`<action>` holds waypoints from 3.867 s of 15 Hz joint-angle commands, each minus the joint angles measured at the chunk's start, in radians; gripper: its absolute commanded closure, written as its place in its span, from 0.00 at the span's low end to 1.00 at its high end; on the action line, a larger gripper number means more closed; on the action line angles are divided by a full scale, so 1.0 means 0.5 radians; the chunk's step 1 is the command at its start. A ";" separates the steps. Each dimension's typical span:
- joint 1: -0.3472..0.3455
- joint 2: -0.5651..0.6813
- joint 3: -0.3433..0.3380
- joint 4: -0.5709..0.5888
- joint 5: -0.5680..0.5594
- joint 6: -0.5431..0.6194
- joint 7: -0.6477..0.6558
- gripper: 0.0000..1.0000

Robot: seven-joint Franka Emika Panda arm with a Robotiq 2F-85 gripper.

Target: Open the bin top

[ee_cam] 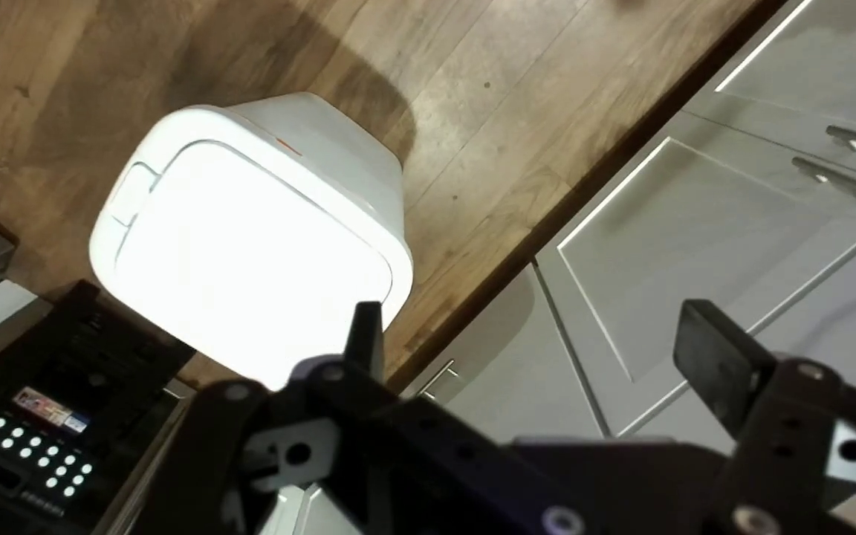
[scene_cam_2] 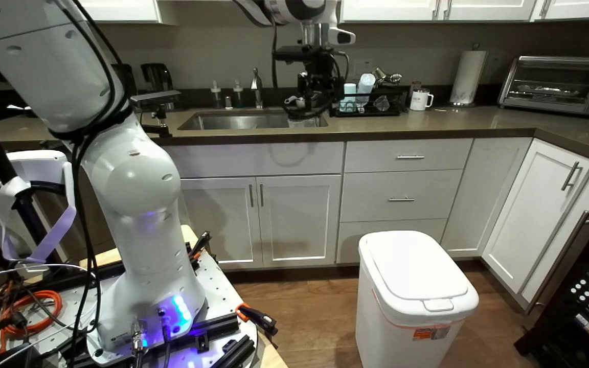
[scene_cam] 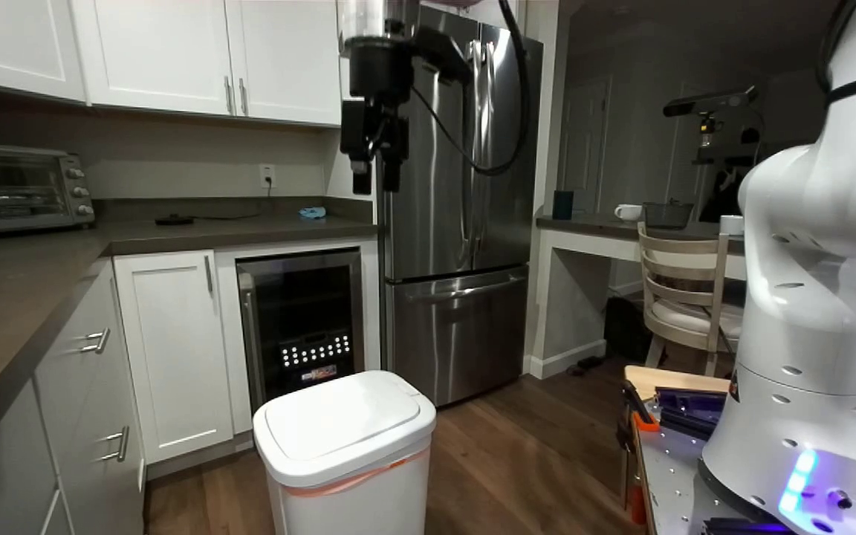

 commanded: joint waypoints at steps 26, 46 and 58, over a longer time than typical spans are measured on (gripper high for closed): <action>-0.402 2.544 -0.834 2.497 -0.215 -0.408 0.769 0.00; -0.626 2.501 -0.770 2.033 0.205 -0.256 0.710 0.00; -0.781 2.496 -0.579 1.851 0.299 0.241 -0.088 0.19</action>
